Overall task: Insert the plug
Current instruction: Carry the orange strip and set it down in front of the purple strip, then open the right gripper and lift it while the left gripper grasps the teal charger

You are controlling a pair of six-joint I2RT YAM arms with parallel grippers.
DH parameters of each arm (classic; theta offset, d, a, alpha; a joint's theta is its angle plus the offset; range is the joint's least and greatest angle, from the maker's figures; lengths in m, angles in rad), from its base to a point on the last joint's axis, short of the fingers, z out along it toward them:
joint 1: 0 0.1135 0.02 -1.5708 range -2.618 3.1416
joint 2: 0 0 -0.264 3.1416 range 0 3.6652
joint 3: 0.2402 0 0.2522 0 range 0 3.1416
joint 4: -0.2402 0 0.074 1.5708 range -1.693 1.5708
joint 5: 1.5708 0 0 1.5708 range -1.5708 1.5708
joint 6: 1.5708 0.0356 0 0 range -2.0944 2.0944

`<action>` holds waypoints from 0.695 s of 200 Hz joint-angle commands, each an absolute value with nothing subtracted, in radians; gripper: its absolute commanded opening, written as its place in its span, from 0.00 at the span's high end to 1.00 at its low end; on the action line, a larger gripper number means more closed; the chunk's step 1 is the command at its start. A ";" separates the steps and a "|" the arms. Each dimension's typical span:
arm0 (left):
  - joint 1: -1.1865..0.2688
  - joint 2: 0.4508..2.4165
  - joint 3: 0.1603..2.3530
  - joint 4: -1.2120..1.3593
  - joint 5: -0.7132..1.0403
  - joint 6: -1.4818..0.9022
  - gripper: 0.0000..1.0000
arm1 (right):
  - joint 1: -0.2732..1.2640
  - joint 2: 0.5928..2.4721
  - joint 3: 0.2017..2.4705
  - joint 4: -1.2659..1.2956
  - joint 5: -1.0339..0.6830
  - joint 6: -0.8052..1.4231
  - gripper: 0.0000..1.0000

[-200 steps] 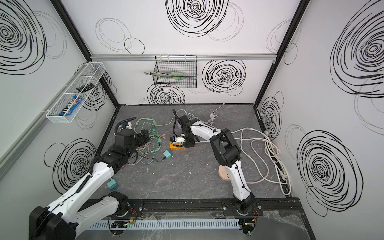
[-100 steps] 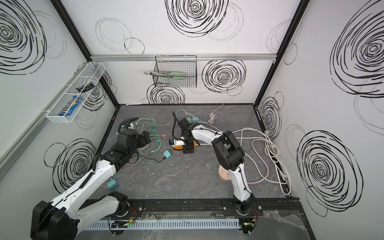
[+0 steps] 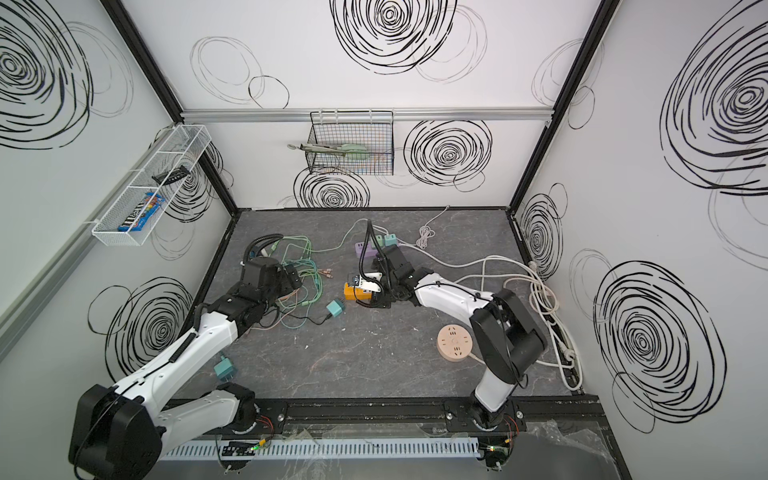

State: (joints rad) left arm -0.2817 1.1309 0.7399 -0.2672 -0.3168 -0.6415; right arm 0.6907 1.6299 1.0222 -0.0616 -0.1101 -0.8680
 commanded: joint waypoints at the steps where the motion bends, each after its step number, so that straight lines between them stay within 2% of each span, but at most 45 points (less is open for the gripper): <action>1: -0.270 1.171 0.793 -0.299 -0.307 -0.629 0.04 | 0.689 1.530 0.924 0.254 -0.066 -0.722 0.03; 18: -0.278 1.213 0.818 -0.301 -0.170 -0.541 0.04 | 0.684 1.465 0.855 0.371 -0.017 -0.631 0.03; 31: -0.314 1.238 0.828 -0.309 -0.139 -0.494 0.04 | 0.669 1.422 0.820 0.401 -0.016 -0.584 0.03; 59: -0.427 1.290 0.865 -0.356 -0.218 -0.390 0.04 | 0.616 1.369 0.781 0.457 0.031 -0.414 0.03; 79: -0.477 1.371 0.916 -0.416 -0.187 -0.299 0.04 | 0.564 1.334 0.776 0.457 0.073 -0.251 0.03; 118: -0.599 1.578 1.049 -0.592 -0.231 -0.155 0.04 | 0.423 1.235 0.723 0.508 0.027 -0.004 0.03; 139: -0.621 1.671 1.112 -0.654 -0.198 -0.110 0.04 | 0.369 1.200 0.700 0.528 0.031 0.097 0.03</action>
